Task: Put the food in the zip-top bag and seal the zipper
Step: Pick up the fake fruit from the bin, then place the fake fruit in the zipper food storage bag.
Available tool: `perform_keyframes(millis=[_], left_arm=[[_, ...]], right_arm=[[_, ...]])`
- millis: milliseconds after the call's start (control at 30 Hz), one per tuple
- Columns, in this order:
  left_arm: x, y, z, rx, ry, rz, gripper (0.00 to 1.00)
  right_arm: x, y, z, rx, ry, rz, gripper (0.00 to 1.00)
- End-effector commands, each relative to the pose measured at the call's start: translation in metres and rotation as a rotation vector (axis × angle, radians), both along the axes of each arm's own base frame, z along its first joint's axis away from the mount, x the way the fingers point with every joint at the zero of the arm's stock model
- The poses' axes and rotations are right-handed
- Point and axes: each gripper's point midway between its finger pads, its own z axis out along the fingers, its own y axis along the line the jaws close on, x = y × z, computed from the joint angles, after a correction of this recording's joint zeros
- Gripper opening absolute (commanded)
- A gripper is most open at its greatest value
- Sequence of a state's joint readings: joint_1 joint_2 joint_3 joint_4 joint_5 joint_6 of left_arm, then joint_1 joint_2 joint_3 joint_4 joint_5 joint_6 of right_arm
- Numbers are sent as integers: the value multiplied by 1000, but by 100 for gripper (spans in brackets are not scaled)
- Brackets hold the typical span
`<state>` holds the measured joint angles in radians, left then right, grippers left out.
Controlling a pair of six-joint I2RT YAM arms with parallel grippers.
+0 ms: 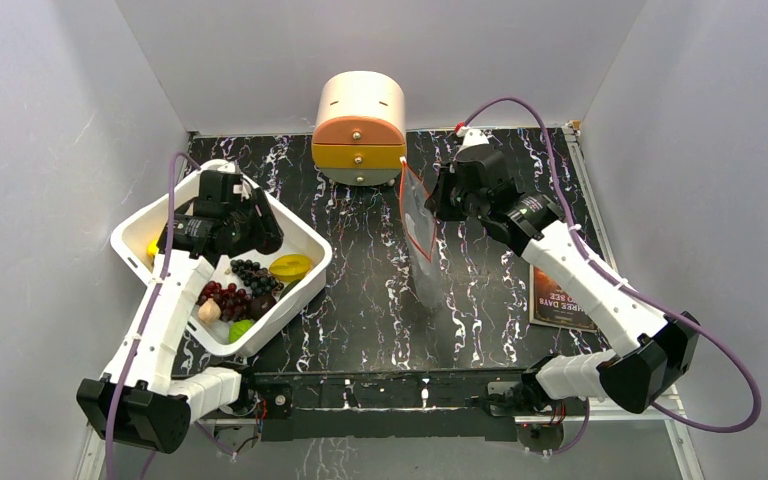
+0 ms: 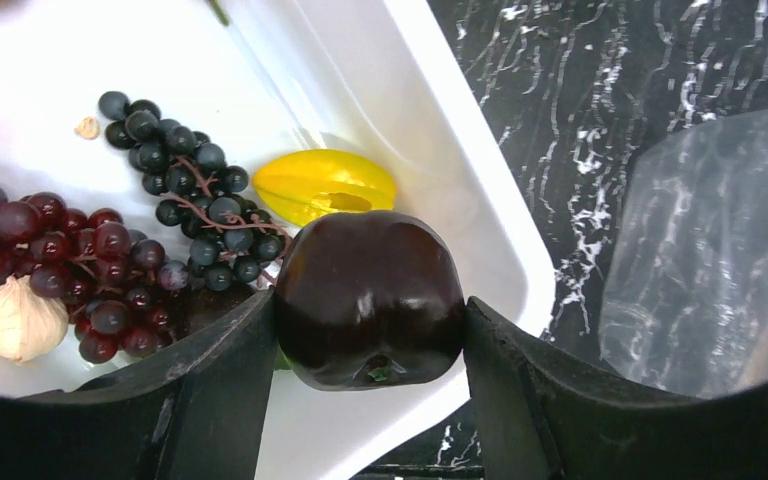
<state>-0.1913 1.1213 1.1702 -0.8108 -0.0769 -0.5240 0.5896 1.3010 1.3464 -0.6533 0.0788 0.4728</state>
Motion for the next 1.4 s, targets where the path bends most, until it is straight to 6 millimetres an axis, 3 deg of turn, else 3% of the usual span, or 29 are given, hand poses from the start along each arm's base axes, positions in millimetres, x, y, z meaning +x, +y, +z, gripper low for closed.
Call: perform_keyframes(millis=[0,167,200,433,767,967,1167,1367], left_arm=[[-3,-16,27,-71,-44,-94,40],[-2,-35,38,-159,-60,-160,38],[-2,-63,50,-295,-83,-251,37],[2,-114,81,-606,-161,-397,34],[-1,-149,124,-848,-266,-531,32],[-4,-170,119,-925,-230,-566,32],[-13,-203,124,-1036,-198,-656,32],[-14,-214,100,-976,-153,-644,31]], right_arm=[[7,8,24,59,-54,4,0],[3,19,15,100,-27,36,0],[1,35,18,184,-14,79,0],[0,53,16,274,21,111,0],[-8,76,6,391,83,157,0],[-14,83,5,417,95,163,0],[-16,88,7,427,94,175,0],[-15,83,18,429,57,157,0]])
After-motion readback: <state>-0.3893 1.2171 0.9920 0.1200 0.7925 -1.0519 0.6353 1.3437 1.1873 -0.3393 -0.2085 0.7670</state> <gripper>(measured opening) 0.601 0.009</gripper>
